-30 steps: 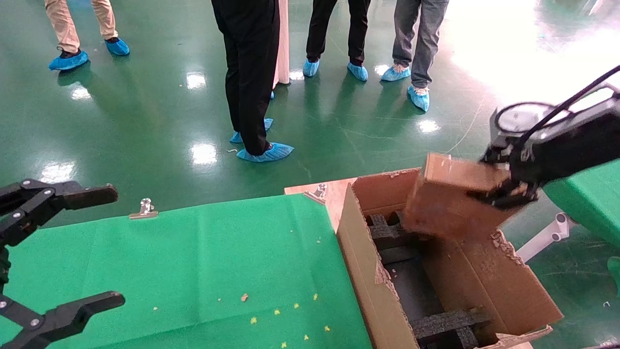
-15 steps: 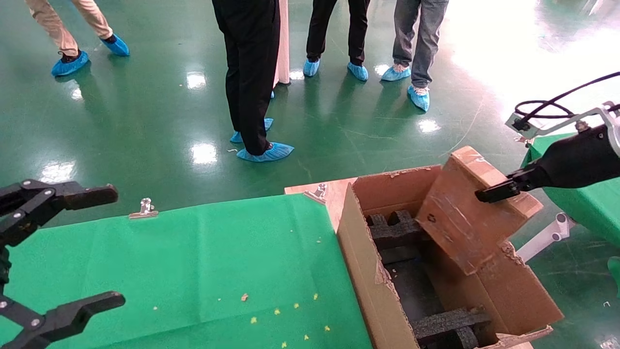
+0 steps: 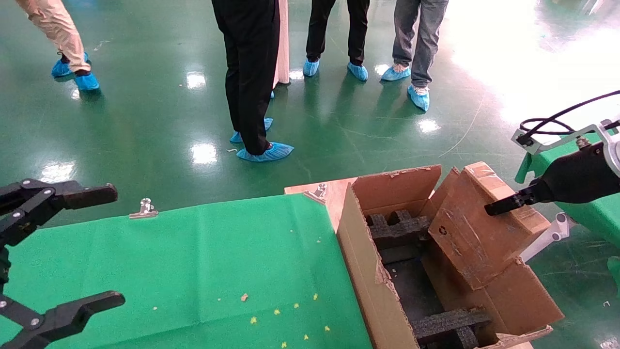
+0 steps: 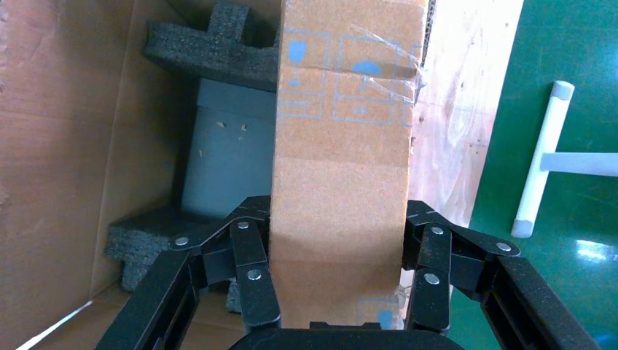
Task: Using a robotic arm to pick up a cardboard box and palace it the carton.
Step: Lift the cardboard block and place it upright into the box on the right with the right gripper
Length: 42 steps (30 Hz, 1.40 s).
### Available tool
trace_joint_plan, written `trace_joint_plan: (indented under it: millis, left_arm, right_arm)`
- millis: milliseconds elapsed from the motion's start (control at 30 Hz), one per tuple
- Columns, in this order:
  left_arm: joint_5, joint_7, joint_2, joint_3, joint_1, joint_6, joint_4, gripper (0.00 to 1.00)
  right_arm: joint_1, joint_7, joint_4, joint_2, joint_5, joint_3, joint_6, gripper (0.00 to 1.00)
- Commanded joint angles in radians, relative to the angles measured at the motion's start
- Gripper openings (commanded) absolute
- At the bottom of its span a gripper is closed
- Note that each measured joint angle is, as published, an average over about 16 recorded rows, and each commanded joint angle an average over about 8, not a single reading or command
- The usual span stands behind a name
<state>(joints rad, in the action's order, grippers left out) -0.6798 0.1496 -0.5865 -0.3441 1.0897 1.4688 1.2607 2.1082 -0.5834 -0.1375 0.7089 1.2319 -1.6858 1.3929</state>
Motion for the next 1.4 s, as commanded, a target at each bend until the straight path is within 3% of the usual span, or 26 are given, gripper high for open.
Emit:
trace_joint_plan:
  millis: [33,467,767,1400]
  left_arm:
    - [0.000,0.000,0.000,0.000,0.000,0.000,0.000,1.00]
    - [0.000,0.000,0.000,0.000,0.000,0.000,0.000,1.00]
    - [0.000,0.000,0.000,0.000,0.000,0.000,0.000,1.00]
    - [0.000,0.000,0.000,0.000,0.000,0.000,0.000,1.00]
  right_arm:
    - [-0.005,-0.010,-0.004,-0.002,0.000,-0.001,-0.004,0.00]
    - [-0.010,-0.024,0.001,-0.001,-0.001,0.000,-0.007,0.00]
    - [-0.039,-0.160,0.056,0.042,0.004,-0.007,-0.020,0.00]
    - [-0.145,-0.250,0.067,0.112,0.000,-0.005,-0.153,0.00]
